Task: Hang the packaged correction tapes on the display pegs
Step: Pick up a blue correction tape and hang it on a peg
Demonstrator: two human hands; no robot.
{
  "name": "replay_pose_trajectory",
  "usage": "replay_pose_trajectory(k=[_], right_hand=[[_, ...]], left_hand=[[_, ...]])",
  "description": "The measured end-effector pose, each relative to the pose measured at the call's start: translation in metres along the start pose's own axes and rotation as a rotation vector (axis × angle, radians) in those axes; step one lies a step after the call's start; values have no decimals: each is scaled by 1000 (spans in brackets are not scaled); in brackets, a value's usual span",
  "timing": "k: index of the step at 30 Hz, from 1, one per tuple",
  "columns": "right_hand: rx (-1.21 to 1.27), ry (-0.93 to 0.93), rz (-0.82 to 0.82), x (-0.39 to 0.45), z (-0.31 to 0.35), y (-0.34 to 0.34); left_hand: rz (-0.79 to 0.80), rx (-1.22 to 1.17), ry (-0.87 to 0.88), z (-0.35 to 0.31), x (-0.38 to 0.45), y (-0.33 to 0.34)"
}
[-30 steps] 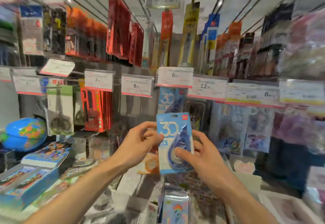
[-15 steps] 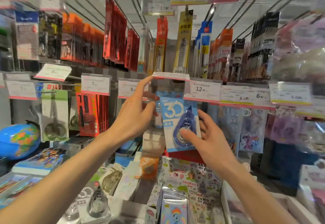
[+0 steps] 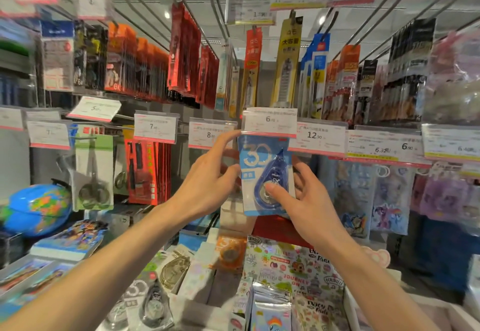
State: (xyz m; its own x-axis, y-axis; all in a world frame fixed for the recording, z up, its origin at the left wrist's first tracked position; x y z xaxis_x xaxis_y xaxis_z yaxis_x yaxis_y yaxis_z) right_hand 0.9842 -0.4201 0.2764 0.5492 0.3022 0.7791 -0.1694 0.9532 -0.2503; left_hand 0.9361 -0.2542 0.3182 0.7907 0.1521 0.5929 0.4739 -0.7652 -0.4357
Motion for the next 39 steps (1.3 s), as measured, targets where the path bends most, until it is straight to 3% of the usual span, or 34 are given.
replay_pose_trajectory(k=[13,17,21,31,39], right_hand=[[-129,109,-50,-3,-37,12],[-220,-19,-27,-8,-20,12],[-505,-148,89,-14,-12,14],[-732,-22,203,13,-50,23],[-738,43,205,16,-58,20]], left_hand=[[-48,-86,-63,52,-20,27],[-43,-32,-14,56,-13,36],[-72,19,34,63,-2,38],[-68,213,7,85,35,58],[-77,253,-37,88,43,67]])
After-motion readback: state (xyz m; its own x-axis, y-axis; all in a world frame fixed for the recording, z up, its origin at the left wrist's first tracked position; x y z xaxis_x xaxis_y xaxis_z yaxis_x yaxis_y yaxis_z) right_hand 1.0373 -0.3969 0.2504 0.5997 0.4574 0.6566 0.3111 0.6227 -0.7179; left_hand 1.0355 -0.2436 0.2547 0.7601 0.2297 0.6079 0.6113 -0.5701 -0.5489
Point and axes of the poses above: each hand's wrist, its own x-axis towards the middle knuckle, its own y-axis out of the palm, z = x × y, the point moved 10 cm from there along x, towards the middle knuckle, and after that the axes turned 14 degrees about -y, right-handed, at the moved point
